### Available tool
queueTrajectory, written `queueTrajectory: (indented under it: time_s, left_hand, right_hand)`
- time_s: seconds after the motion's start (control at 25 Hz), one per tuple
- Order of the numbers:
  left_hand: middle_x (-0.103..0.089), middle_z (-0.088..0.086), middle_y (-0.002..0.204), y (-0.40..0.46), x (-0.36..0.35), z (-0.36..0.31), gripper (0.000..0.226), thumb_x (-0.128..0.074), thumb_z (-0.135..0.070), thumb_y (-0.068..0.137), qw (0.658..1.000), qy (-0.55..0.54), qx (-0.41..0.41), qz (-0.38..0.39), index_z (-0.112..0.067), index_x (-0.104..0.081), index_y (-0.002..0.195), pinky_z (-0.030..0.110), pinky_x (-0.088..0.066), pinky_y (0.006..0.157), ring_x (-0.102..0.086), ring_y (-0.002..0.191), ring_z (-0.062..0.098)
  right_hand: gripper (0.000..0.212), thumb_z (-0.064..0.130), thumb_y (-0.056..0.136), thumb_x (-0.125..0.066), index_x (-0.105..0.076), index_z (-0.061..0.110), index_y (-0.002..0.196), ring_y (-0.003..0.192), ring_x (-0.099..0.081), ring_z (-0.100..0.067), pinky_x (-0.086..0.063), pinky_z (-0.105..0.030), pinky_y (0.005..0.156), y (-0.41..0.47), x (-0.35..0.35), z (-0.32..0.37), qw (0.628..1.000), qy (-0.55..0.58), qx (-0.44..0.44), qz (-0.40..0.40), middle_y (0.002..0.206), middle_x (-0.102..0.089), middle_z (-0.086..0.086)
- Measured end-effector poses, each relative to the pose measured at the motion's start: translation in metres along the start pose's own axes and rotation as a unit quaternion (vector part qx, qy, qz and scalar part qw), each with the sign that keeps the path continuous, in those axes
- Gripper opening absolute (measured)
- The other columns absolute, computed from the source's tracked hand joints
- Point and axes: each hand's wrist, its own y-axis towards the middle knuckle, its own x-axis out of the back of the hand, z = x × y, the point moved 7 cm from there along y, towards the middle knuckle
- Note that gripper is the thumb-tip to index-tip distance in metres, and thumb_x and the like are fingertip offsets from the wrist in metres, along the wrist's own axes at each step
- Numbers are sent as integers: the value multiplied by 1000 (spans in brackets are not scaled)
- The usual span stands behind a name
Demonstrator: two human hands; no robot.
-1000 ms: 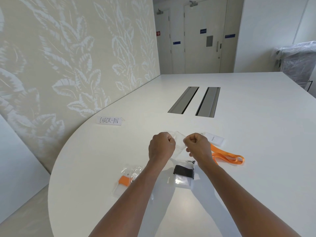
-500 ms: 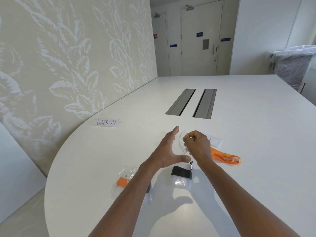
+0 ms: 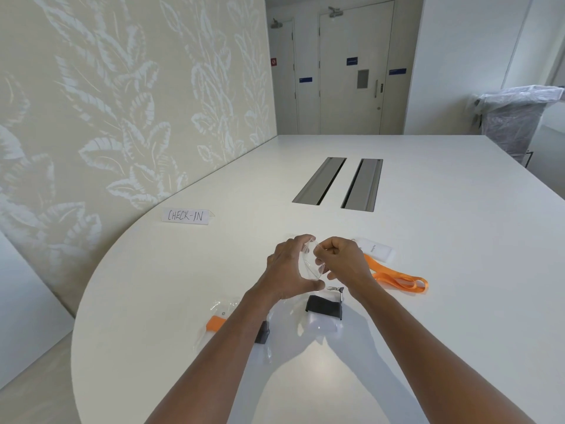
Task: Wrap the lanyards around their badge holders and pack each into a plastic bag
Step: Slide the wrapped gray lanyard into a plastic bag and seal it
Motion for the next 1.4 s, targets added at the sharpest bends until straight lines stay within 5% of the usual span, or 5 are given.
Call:
queueTrajectory:
  time_s: [0.28, 0.52, 0.72, 1.16, 1.4]
  left_hand:
    - [-45, -13, 118, 6, 9, 23, 86, -79, -56, 67, 996, 77, 30, 39, -42, -37, 141, 34, -28, 95, -43, 122, 14]
    - [-52, -7, 124, 5, 10, 29, 88, -81, -57, 69, 981, 156, 57, 96, -36, -41, 144, 40, -39, 101, -48, 122, 19]
    - [-54, -4, 129, 0, 11, 28, 88, -81, -55, 70, 976, 184, 53, 106, -34, -40, 145, 43, -41, 103, -48, 124, 21]
    - [-55, -5, 129, -5, 17, 33, 89, -83, -56, 68, 975, 191, 57, 98, -37, -41, 144, 41, -40, 101, -48, 123, 20]
    - [-56, -3, 130, -7, 13, 35, 90, -83, -56, 68, 975, 188, 64, 104, -35, -42, 145, 43, -41, 102, -49, 123, 21]
  right_hand:
    - [3, 18, 91, -67, -69, 18, 94, 82, -64, -16, -54, -32, 73, 17, 26, -26, 997, -78, -15, 15, 91, -72, -1]
    - [50, 31, 80, -81, -61, 21, 124, 109, -56, -13, -47, -26, 90, 9, 1, -44, 940, -301, -9, 163, 123, -61, 3]
    - [85, 40, 71, -85, -43, 30, 144, 128, -43, -23, -42, -38, 99, 1, -16, -53, 878, -429, -12, 210, 135, -52, 1]
    - [55, 39, 76, -81, -56, 47, 124, 123, -43, -19, -42, -41, 101, 10, -44, -47, 820, -467, 34, 331, 129, -48, 7]
    - [48, 39, 69, -87, -61, 30, 108, 105, -54, -17, -49, -33, 84, 13, -34, -55, 836, -449, 28, 314, 112, -52, 11]
